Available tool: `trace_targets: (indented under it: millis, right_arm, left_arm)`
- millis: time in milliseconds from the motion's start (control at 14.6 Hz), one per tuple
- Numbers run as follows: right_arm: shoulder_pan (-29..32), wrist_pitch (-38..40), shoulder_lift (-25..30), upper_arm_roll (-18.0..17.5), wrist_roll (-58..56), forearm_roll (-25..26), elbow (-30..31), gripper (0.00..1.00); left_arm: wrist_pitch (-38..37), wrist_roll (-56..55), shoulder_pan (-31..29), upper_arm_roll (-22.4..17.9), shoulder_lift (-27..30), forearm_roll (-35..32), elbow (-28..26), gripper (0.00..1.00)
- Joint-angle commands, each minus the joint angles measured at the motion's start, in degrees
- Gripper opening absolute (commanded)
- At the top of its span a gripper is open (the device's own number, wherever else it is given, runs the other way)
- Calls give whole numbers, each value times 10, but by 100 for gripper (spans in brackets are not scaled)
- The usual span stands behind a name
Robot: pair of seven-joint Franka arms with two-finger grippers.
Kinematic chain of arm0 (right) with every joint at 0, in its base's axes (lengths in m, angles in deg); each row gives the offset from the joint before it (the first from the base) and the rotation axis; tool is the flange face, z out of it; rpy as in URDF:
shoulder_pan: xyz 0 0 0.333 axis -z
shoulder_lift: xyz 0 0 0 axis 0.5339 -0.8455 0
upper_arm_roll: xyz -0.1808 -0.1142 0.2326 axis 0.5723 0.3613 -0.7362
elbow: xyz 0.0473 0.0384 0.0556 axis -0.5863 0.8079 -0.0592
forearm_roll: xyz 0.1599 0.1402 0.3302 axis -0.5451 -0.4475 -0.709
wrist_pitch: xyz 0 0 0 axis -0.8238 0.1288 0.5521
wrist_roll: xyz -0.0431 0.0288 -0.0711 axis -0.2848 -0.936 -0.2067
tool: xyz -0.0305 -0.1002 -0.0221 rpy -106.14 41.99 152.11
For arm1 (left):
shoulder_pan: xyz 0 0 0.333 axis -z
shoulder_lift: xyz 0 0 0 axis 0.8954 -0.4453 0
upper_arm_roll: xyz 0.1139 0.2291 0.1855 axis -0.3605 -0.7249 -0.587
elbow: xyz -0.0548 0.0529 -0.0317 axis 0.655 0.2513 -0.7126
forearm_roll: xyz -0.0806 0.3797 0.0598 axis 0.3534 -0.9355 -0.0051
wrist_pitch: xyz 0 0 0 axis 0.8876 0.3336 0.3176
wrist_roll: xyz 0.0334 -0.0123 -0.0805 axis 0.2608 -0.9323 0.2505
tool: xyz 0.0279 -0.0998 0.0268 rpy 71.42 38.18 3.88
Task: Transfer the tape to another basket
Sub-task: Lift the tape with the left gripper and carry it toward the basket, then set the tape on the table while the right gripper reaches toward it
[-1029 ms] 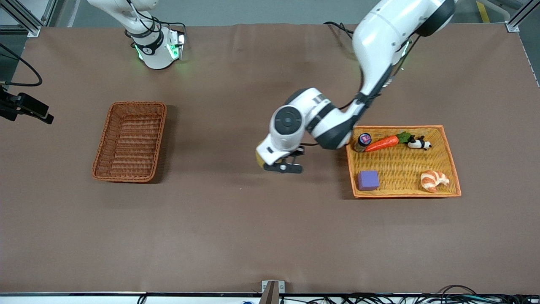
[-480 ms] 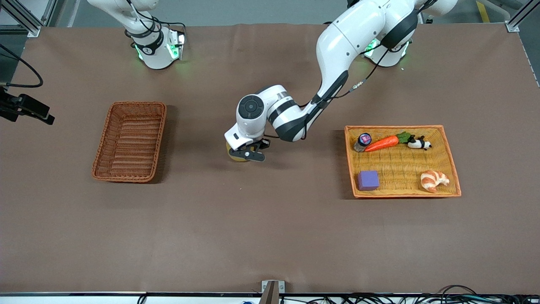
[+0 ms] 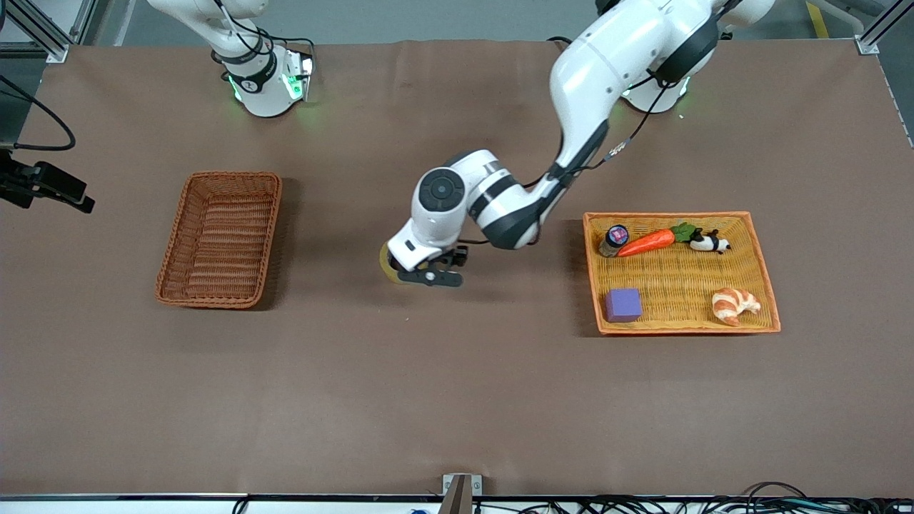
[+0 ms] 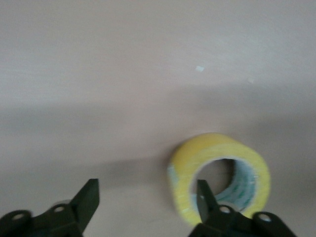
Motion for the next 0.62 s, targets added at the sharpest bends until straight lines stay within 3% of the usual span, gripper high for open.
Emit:
trace_targets:
  millis: [0, 343, 549]
  right_arm:
    - [-39, -24, -16, -10, 9, -8, -1, 100]
    - [-154, -114, -112, -10, 59, -20, 1, 100]
    - [-219, -208, -191, -11, 143, -20, 4, 100]
  left_arm:
    - [-101, 12, -36, -6, 95, 2, -44, 100]
    - [-105, 83, -157, 0, 207, 2, -123, 100]
    - [-99, 192, -220, -3, 302, 1, -205, 100]
